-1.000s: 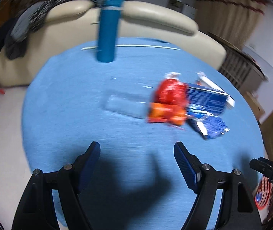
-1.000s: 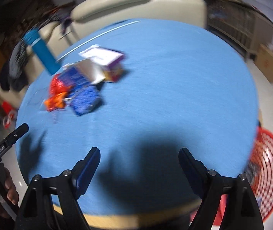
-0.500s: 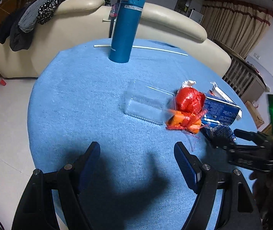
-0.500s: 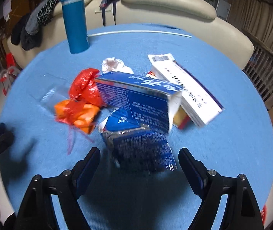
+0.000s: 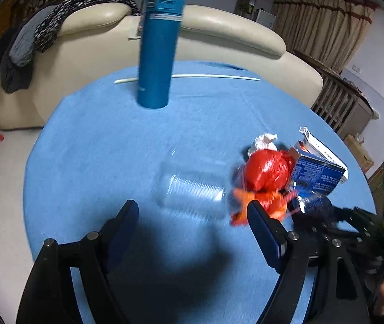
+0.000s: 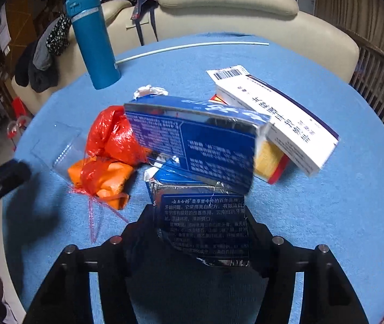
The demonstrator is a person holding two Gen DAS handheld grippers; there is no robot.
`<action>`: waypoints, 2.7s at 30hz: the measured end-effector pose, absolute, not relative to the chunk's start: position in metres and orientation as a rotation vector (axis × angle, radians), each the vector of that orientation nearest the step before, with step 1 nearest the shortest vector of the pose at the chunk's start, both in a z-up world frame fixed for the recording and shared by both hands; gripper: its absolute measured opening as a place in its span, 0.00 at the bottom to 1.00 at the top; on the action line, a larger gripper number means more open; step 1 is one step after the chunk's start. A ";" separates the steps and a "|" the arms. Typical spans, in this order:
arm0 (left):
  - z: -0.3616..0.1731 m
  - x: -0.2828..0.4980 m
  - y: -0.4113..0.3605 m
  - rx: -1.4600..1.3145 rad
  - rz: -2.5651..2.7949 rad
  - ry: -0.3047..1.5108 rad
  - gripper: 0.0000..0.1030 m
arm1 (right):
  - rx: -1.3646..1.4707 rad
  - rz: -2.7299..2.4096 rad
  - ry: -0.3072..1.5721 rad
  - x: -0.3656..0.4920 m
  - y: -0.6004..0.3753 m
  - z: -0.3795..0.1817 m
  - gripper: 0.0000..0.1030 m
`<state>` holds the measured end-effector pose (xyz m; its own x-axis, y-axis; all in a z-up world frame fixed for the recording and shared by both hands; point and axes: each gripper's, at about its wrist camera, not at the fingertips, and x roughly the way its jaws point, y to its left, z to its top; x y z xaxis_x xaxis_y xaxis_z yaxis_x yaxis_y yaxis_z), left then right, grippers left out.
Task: Collect trash
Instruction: 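Grasp the clear plastic tray with the left gripper while the right gripper grasps a blue toothpaste box, then carry the tray and box to the red basket and release both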
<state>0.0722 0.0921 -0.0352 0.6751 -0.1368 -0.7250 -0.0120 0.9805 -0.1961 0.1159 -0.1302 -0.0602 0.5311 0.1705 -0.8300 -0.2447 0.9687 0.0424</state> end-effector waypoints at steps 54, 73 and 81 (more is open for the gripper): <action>-0.020 0.032 0.072 -0.156 -0.167 0.814 0.02 | 0.182 0.255 0.861 0.038 -0.190 -0.015 0.57; 0.014 -0.002 -0.011 -0.090 -0.304 0.768 0.02 | 0.254 0.168 0.762 -0.020 -0.246 0.008 0.57; 0.031 -0.012 -0.068 -0.049 -0.391 0.751 0.02 | 0.310 0.077 0.683 -0.058 -0.300 0.025 0.57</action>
<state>-0.0122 -0.0679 0.0312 0.6628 -0.3629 -0.6550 0.3280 0.9270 -0.1818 -0.0583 -0.3003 0.0252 0.7750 0.1711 -0.6084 0.0309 0.9513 0.3068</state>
